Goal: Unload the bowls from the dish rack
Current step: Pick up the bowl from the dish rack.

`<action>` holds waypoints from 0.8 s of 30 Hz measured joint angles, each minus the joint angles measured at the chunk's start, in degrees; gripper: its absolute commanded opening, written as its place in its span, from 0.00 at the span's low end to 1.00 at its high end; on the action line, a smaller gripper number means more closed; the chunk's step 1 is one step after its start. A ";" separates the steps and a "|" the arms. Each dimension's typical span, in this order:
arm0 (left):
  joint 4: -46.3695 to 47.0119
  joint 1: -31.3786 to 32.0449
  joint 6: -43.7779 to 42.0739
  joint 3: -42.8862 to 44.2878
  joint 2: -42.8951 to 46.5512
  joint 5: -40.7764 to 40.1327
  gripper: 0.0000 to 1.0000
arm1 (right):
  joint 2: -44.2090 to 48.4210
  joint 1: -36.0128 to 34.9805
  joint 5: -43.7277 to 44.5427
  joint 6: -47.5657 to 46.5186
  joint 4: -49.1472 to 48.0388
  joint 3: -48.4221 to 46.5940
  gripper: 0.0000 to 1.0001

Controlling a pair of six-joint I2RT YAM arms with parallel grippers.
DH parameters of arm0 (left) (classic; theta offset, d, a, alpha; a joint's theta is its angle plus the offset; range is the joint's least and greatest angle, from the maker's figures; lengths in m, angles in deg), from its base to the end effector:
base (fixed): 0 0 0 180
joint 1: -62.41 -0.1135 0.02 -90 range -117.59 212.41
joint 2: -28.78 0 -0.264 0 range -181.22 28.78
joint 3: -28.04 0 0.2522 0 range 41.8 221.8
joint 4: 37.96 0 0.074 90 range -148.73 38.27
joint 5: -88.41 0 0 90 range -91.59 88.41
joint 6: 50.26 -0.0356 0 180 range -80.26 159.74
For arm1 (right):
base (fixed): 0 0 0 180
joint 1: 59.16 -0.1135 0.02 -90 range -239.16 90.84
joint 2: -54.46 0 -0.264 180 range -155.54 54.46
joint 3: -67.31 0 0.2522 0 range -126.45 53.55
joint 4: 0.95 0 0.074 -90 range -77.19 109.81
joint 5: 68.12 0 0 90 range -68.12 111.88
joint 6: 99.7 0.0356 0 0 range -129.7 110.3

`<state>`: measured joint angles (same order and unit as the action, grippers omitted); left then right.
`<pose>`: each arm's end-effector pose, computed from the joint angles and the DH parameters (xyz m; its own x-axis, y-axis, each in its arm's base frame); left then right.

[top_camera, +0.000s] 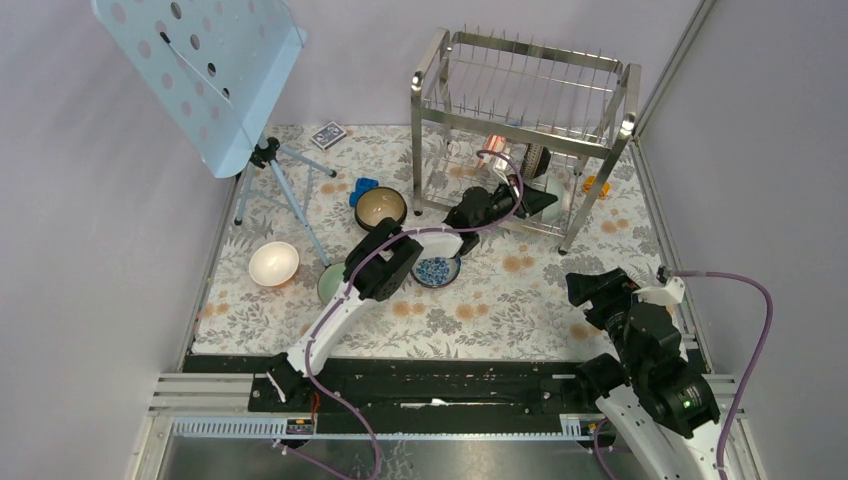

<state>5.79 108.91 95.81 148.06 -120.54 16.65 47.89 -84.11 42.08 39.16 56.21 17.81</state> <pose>0.3852 -0.4221 0.1517 -0.6489 -0.4611 -0.6053 0.6435 0.0920 -0.7599 0.0474 0.0085 0.2891 -0.2162 0.6789 -0.7016 0.1070 0.7308 0.6742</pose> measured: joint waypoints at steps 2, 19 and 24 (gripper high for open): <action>0.04 -0.17 1.31 -0.02 0.00 0.04 0.00 | 0.09 0.00 -0.02 0.00 0.02 0.00 0.80; 0.52 -1.22 11.45 0.00 0.00 0.02 0.00 | 1.07 0.00 -0.37 0.00 0.02 0.02 0.80; 0.87 -1.44 13.44 -0.02 0.00 0.02 0.00 | 1.07 0.00 -0.37 0.00 0.00 0.04 0.80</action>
<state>6.67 107.47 109.25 148.04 -120.54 16.67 48.96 -84.11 41.71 39.16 56.21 17.85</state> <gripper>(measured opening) 0.041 0.796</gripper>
